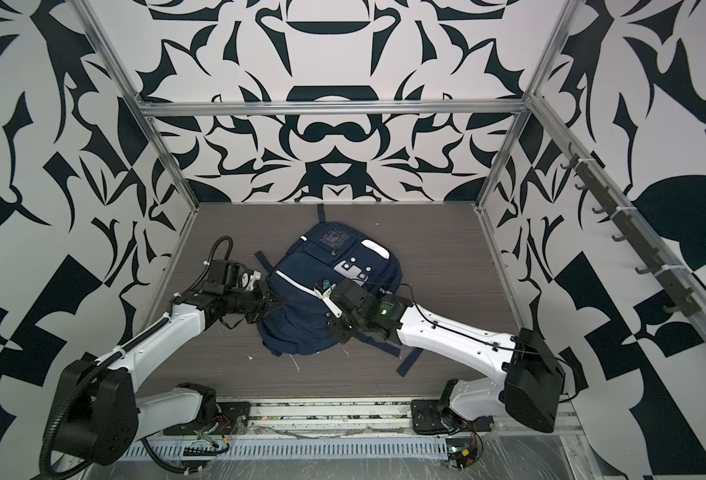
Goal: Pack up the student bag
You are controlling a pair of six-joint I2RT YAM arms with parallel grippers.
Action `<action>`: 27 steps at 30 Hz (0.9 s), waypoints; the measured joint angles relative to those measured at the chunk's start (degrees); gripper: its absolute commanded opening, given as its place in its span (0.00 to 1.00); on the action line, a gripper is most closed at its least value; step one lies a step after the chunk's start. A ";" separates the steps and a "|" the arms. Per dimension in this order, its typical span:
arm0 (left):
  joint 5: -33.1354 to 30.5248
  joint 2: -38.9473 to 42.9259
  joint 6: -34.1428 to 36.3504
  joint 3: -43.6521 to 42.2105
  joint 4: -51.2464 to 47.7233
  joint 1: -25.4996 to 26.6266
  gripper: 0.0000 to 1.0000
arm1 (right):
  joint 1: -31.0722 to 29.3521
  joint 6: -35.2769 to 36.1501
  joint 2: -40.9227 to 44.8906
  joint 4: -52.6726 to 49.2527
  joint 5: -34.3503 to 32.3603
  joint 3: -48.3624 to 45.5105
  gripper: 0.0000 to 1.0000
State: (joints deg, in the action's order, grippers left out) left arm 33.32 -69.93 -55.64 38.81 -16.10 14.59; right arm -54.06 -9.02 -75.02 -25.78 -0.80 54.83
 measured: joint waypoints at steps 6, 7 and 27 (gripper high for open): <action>0.26 -0.02 1.92 0.98 -0.50 -0.07 0.00 | 6.88 1.14 0.81 -1.05 2.34 -0.33 0.00; 0.28 -0.02 2.32 0.98 -0.57 -0.07 0.00 | 7.67 1.33 0.66 -1.14 2.89 -0.33 0.00; 0.07 0.00 9.22 2.86 -4.04 -0.76 0.00 | 8.50 1.40 -1.97 -2.16 2.93 1.09 0.00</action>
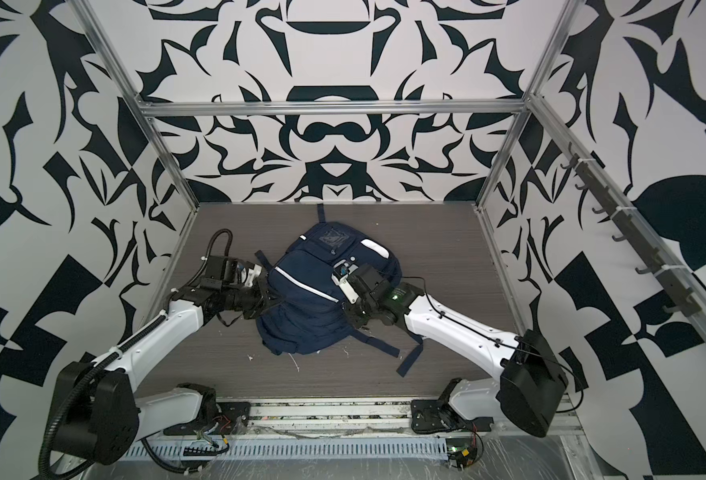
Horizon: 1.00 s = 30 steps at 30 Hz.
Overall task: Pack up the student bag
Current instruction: 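Release the zipper pull and open both grippers, drawing them away from the backpack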
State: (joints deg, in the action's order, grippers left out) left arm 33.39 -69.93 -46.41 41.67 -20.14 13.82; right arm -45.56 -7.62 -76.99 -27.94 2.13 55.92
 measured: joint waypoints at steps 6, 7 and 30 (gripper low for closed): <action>-0.09 -0.24 0.33 0.00 -0.35 -0.35 0.00 | 0.00 -1.09 -1.16 0.04 -0.09 0.59 0.18; -0.13 -0.35 0.13 0.00 -0.37 -0.44 0.00 | 0.13 -1.64 -1.16 -0.13 -0.76 0.63 0.22; -8.15 4.81 12.09 14.25 -21.14 -4.46 1.00 | 21.70 -26.47 9.18 -8.72 -6.36 -6.01 0.61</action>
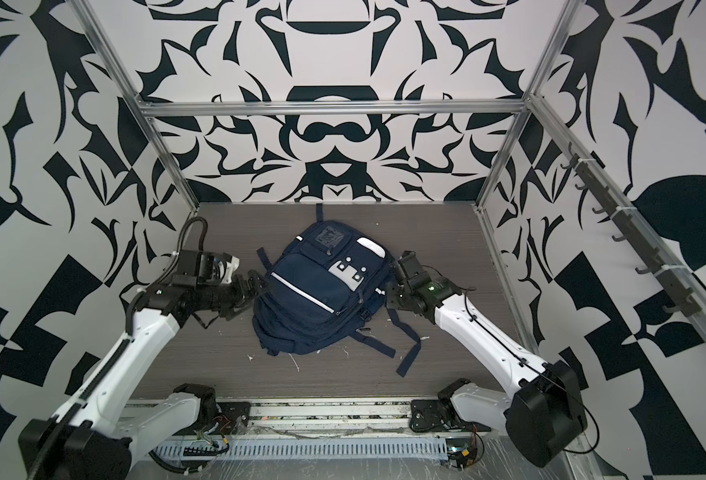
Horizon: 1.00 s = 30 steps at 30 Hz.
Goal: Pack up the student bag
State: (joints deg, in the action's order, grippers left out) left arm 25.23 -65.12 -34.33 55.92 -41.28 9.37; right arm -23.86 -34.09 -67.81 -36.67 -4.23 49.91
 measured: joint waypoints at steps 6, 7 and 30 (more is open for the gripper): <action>-0.66 -20.52 5.29 8.22 4.68 -5.51 0.99 | 8.94 -3.30 -1.01 1.57 5.55 -4.00 0.63; -1.53 -23.41 5.81 8.90 5.66 -6.32 0.99 | 9.57 -3.39 -1.49 1.97 6.27 -4.15 0.63; 3.28 -25.64 3.67 -5.68 20.35 -3.93 0.82 | 10.27 0.61 -23.04 15.98 10.95 -1.60 0.52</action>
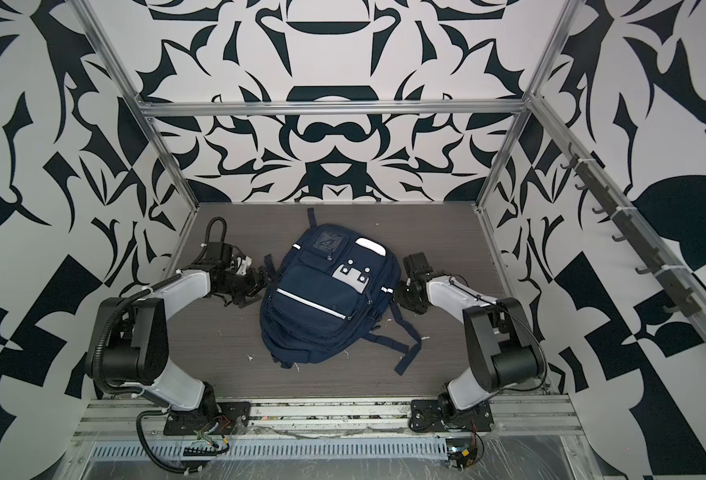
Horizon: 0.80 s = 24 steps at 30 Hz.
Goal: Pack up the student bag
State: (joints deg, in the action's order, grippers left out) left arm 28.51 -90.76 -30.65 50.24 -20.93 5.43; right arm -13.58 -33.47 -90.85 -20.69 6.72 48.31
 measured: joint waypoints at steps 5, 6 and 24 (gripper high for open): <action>1.07 3.98 -1.77 -4.28 1.31 2.10 0.77 | 0.37 1.36 -5.14 0.90 0.11 4.37 0.47; 1.27 5.09 -2.34 -5.44 1.44 2.58 0.76 | 0.44 1.62 -6.21 1.14 0.15 5.53 0.47; -0.02 13.94 -10.34 -12.35 1.42 10.14 0.75 | 0.76 4.13 -17.33 3.74 2.45 18.86 0.46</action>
State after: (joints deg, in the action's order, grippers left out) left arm 28.49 -76.82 -40.99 37.89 -19.51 15.57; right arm -12.82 -29.34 -108.18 -16.95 9.17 67.18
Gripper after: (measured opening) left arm 0.751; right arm 0.456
